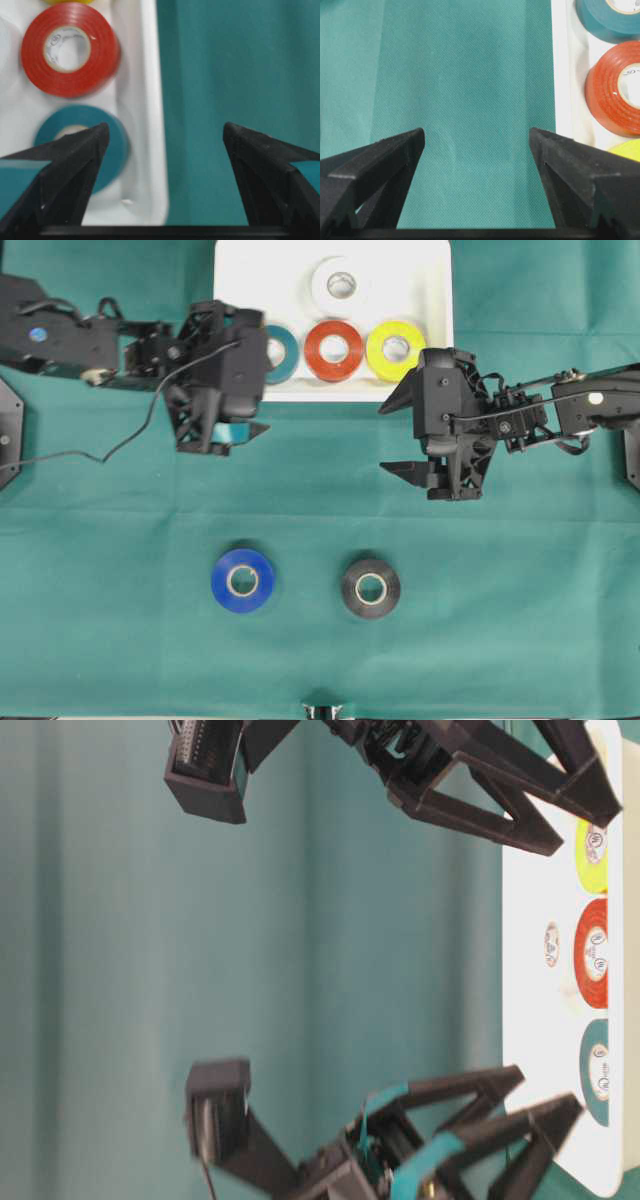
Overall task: Put the tape alternately from left to right into the white case.
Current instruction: 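Withdraw the left gripper to the left side of the tray, then move the right gripper down to the blue tape roll and grasp its core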
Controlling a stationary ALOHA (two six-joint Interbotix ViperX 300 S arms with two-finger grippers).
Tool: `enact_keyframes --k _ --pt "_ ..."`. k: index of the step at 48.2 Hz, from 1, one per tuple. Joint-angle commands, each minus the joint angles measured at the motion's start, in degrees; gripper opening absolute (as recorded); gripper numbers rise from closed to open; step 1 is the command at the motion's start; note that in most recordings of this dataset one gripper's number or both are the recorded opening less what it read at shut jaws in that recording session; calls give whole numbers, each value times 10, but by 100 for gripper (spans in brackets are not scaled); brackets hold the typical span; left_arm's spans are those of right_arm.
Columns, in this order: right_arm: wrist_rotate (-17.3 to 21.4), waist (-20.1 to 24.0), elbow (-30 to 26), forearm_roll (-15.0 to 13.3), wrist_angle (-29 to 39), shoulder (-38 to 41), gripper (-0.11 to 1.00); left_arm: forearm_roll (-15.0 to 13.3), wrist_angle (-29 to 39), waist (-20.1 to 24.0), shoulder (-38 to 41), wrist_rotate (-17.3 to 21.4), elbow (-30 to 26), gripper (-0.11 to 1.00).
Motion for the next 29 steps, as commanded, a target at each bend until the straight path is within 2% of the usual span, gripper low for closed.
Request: enact_keyframes --k 1,14,29 --pt "1 2 -4 0 -6 -11 84 -2 -25 -7 -30 -6 18 95" --pt "1 2 -4 -1 -6 -11 84 -2 -99 -15 -66 -42 74 95" --pt "2 2 -4 -1 -6 -11 84 -2 -114 -15 -62 -47 77 95"
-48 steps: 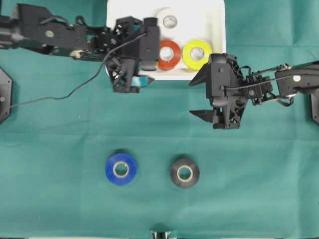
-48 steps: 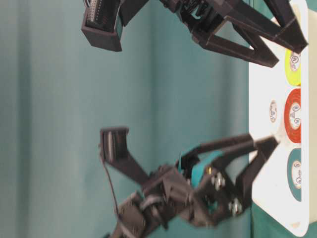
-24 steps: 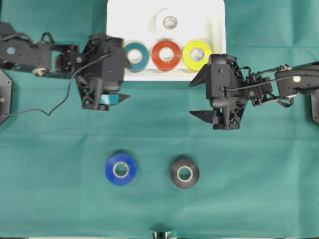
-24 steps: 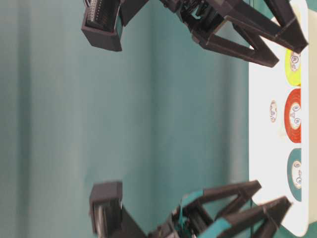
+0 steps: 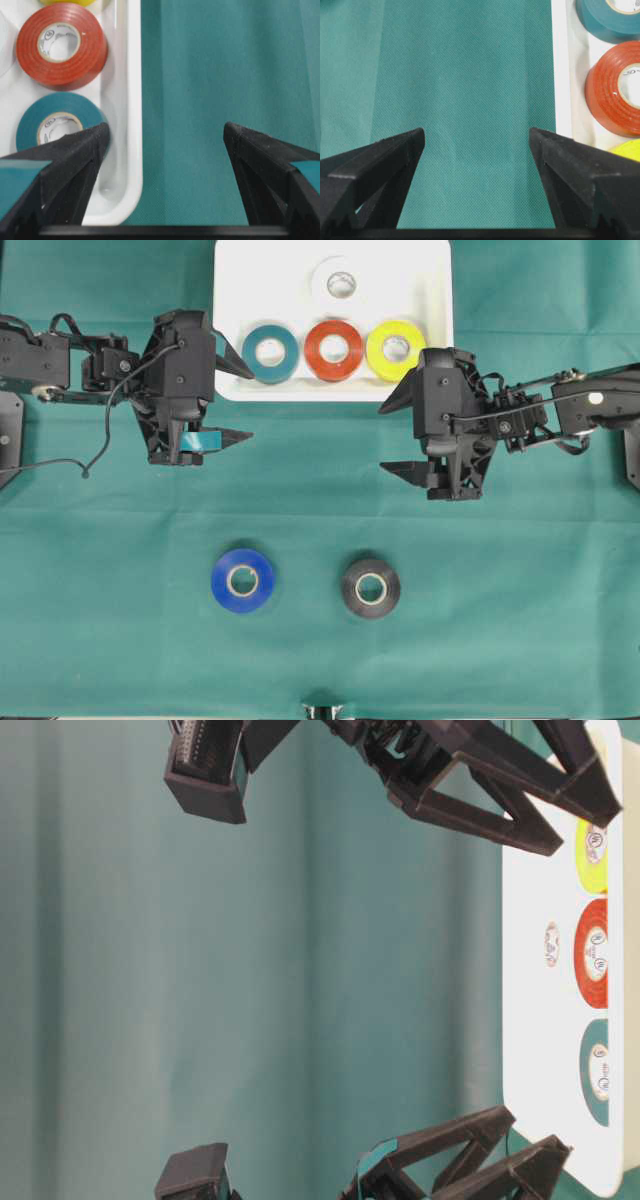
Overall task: Put the tape alternately from left to right into the white case.
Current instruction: 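Move the right gripper down to the blue tape roll and grasp its core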
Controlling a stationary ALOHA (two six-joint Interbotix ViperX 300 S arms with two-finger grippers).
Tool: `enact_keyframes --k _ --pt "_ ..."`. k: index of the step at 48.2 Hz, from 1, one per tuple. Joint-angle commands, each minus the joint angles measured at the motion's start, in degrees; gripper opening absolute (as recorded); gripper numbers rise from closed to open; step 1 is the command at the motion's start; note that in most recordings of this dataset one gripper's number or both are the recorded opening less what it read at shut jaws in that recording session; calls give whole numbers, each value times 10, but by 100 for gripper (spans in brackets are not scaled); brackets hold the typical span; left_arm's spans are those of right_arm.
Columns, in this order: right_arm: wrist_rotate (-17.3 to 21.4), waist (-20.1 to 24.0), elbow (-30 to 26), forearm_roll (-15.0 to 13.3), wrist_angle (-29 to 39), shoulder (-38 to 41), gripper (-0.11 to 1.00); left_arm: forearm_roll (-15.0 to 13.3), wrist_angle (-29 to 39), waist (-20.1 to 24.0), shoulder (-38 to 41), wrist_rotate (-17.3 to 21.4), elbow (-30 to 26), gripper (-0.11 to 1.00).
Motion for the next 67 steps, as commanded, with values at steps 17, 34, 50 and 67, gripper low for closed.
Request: enact_keyframes --k 17,34,50,67 --pt "4 2 -5 0 -9 -9 84 -1 -5 -2 -7 -1 -5 95" --pt "5 14 -12 1 -42 9 84 -1 -5 -2 -7 -2 -4 95" --pt "5 65 -40 2 -63 36 84 -1 -5 -2 -7 -2 -3 95" --pt "5 76 -91 2 -60 76 84 -1 -5 -2 -7 -2 -3 95"
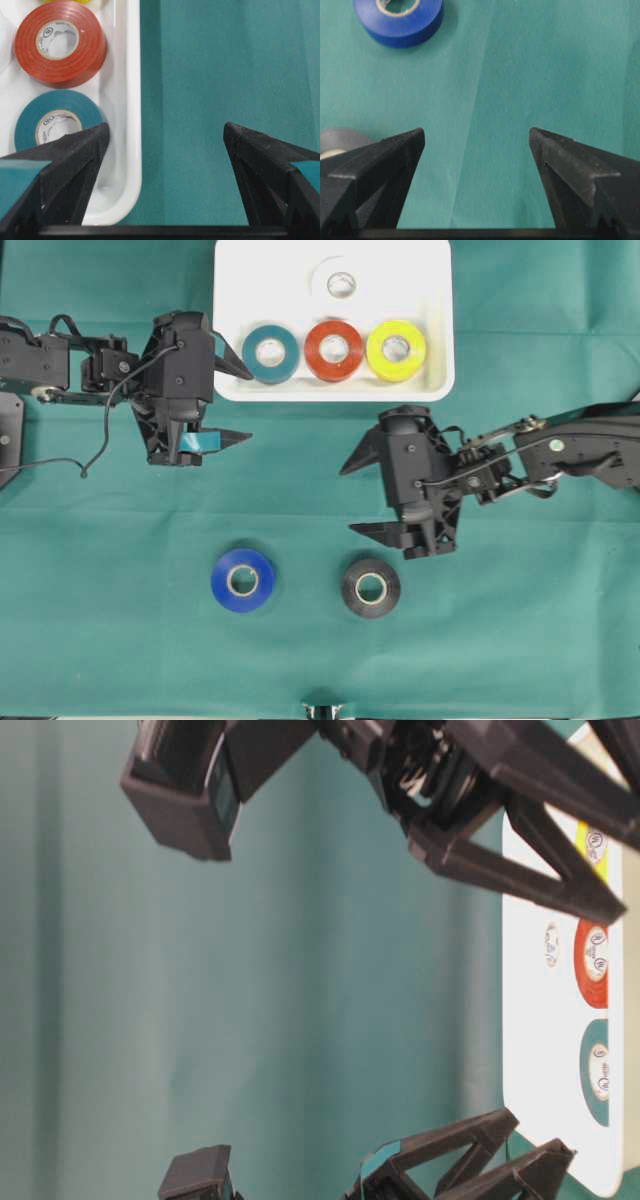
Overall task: Put the tape alternately from left to right into the white case.
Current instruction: 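Move the right gripper down to the blue tape roll and grasp its core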
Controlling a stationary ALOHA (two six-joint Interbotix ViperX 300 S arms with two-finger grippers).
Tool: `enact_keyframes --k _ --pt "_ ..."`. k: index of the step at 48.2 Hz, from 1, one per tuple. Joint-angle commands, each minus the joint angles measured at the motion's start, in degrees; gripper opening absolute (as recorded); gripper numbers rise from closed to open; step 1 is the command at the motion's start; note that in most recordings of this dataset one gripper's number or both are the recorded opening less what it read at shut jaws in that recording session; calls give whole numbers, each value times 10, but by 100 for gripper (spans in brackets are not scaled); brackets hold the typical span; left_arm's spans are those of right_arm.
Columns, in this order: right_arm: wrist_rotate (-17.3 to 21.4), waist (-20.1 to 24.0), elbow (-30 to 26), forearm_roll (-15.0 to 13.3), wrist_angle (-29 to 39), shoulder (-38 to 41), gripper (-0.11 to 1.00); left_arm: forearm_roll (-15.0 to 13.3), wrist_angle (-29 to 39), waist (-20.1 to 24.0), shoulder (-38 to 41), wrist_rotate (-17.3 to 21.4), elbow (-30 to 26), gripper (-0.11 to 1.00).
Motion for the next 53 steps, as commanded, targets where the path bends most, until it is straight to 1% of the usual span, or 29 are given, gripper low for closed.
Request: enact_keyframes --k 1,31,39,47,53 --pt "1 1 -27 1 -2 2 84 -1 -4 -2 -7 -1 -6 95" --pt "4 29 -189 2 18 126 84 -1 -4 -1 -6 0 -5 95" --pt "25 35 -224 2 21 157 84 -1 -4 -1 -6 -1 -4 95" --pt "47 38 -251 2 44 185 84 -1 -4 -1 -6 -1 -4 95" --pt "50 40 -266 2 62 194 84 -1 -4 -1 -6 -1 -4 95"
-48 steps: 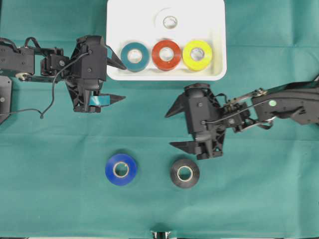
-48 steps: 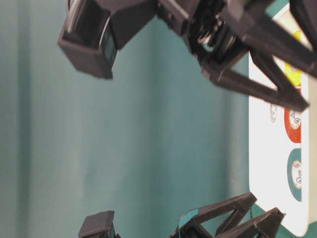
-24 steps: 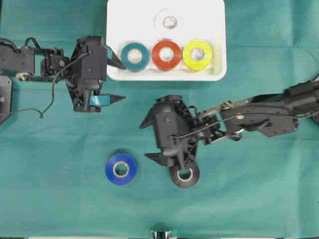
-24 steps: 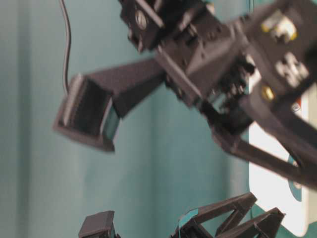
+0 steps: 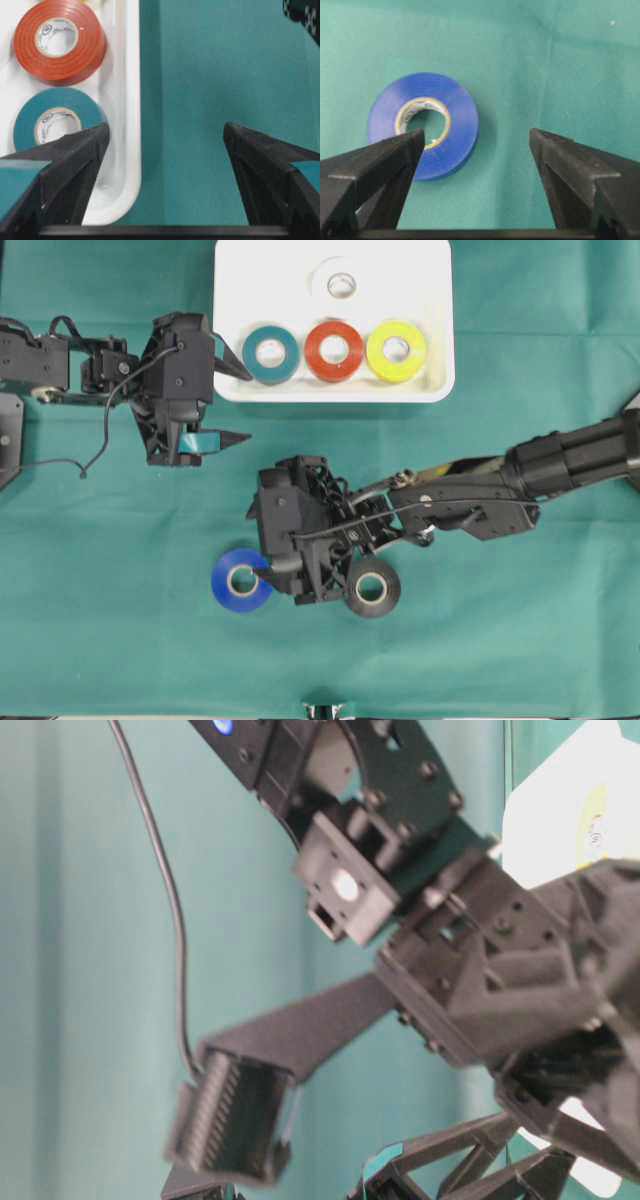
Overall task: Put the tape alternately from left to right into the white case.
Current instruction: 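Move the right gripper down to the blue tape roll and grasp its core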
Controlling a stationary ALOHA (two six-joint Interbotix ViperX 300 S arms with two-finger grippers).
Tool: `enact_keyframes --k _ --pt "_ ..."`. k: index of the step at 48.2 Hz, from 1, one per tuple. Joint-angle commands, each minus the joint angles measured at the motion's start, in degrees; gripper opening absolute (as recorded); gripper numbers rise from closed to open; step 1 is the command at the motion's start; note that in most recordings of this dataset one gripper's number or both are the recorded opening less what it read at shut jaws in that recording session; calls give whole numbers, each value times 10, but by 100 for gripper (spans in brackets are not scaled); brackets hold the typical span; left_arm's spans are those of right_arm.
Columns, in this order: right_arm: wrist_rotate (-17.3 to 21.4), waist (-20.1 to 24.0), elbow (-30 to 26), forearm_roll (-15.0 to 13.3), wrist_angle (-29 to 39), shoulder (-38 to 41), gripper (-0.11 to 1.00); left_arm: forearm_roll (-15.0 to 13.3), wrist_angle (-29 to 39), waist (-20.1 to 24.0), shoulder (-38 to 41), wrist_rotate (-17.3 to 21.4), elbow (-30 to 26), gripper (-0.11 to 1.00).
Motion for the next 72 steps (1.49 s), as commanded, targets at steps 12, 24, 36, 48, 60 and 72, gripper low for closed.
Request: enact_keyframes --k 12,24,36,48,60,72 --pt "4 11 -44 1 22 13 84 -1 -4 -1 -6 -1 -6 95" --pt "27 11 -69 1 25 50 84 -1 -4 -1 -6 -1 -4 95" --pt "33 11 -96 1 30 79 84 -1 -4 -1 -6 -1 -3 95" --pt "32 11 -114 -1 90 93 84 -1 -4 -1 -6 -1 -3 95" --pt "29 11 -117 -2 89 92 83 -1 -4 -1 -6 -1 -3 95" --pt "28 11 -117 -3 83 91 38 -1 -4 -1 -6 -1 -3 95"
